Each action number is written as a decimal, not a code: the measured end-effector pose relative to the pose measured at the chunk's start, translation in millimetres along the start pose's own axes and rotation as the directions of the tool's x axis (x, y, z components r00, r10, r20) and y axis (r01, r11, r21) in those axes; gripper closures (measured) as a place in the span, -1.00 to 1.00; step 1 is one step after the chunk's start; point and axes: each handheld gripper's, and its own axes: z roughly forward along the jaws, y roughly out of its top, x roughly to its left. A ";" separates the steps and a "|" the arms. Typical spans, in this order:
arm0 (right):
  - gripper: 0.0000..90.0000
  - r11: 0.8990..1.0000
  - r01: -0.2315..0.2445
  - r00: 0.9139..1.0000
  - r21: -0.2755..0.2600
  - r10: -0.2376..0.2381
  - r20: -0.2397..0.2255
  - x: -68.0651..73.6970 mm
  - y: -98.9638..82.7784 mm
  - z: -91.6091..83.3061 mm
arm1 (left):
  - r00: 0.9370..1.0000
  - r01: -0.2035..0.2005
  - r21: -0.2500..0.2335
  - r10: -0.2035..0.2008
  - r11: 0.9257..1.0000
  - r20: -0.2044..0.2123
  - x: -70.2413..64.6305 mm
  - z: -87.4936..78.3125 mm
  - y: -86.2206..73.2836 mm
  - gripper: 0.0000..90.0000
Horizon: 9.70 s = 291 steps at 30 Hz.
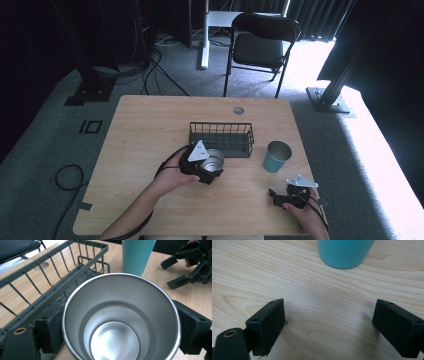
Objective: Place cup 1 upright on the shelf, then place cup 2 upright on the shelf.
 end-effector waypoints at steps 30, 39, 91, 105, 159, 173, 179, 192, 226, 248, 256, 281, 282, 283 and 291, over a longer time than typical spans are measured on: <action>-0.77 1.000 -0.001 1.000 -0.001 0.001 0.000 0.1 0.0 0.1 | 0.995 0.055 -0.129 -0.064 0.990 -0.070 29.1 -25.9 68.9 -0.69; -0.77 1.000 -0.001 1.000 -0.001 0.001 0.000 0.1 0.0 0.1 | 0.981 0.109 -0.173 -0.133 0.979 -0.138 45.6 -23.9 74.5 -0.69; -0.77 1.000 -0.001 1.000 0.000 0.001 -0.001 0.2 0.0 0.0 | 0.899 0.271 -0.091 -0.285 0.958 -0.332 89.5 48.1 14.2 -0.69; -0.77 1.000 -0.001 1.000 0.001 0.001 -0.001 0.3 0.0 -0.1 | 0.919 0.217 -0.049 -0.221 0.975 -0.326 85.1 51.4 12.1 -0.70; -0.77 1.000 0.000 1.000 0.002 0.000 -0.003 0.5 0.1 -0.1 | 0.936 0.228 -0.093 -0.244 0.969 -0.255 71.7 -26.4 7.0 -0.83; -0.77 1.000 0.000 1.000 0.002 0.000 -0.003 0.5 0.0 -0.1 | 0.930 0.232 -0.073 -0.244 0.970 -0.275 72.1 -51.3 -16.7 -0.83; -0.77 1.000 0.001 1.000 0.001 -0.001 -0.003 0.4 0.0 -0.1 | 0.921 0.256 -0.076 -0.267 0.964 -0.284 73.5 -60.3 -28.6 -0.83; -0.77 1.000 -0.001 1.000 0.002 0.001 -0.003 0.5 0.0 -0.1 | 0.921 0.260 -0.060 -0.267 0.964 -0.285 67.1 -68.3 -55.3 -0.83; -0.77 1.000 0.000 1.000 0.002 0.000 -0.003 0.5 0.0 -0.1 | 0.894 0.316 0.004 -0.297 0.949 -0.335 46.2 -101.9 -142.2 -0.83; -0.77 1.000 0.002 1.000 0.001 -0.002 -0.003 0.4 -0.1 0.0 | 0.795 0.427 0.005 -0.372 0.904 -0.480 49.6 -128.0 -188.9 -0.83; -0.77 1.000 0.001 1.000 0.001 -0.001 -0.003 0.4 -0.1 0.0 | 0.739 0.489 0.044 -0.387 0.871 -0.552 50.2 -136.4 -197.7 -0.83; -0.77 1.000 0.001 1.000 0.001 -0.001 -0.004 0.2 -0.1 0.0 | 0.673 0.571 0.058 -0.427 0.819 -0.604 52.9 -134.3 -199.4 -0.94; -0.77 1.000 0.002 1.000 0.001 -0.002 -0.004 0.2 -0.1 0.0 | 0.673 0.571 0.058 -0.427 0.819 -0.604 52.9 -134.3 -199.4 -0.94; -0.77 1.000 0.002 1.000 0.001 -0.002 -0.005 0.2 -0.1 -0.1 | 0.673 0.571 0.058 -0.427 0.819 -0.604 52.9 -134.3 -199.5 -0.94; -0.77 1.000 0.019 1.000 0.001 -0.019 -0.022 1.4 -1.2 -1.4 | 0.672 0.572 0.057 -0.428 0.818 -0.604 53.0 -134.3 -199.3 -0.94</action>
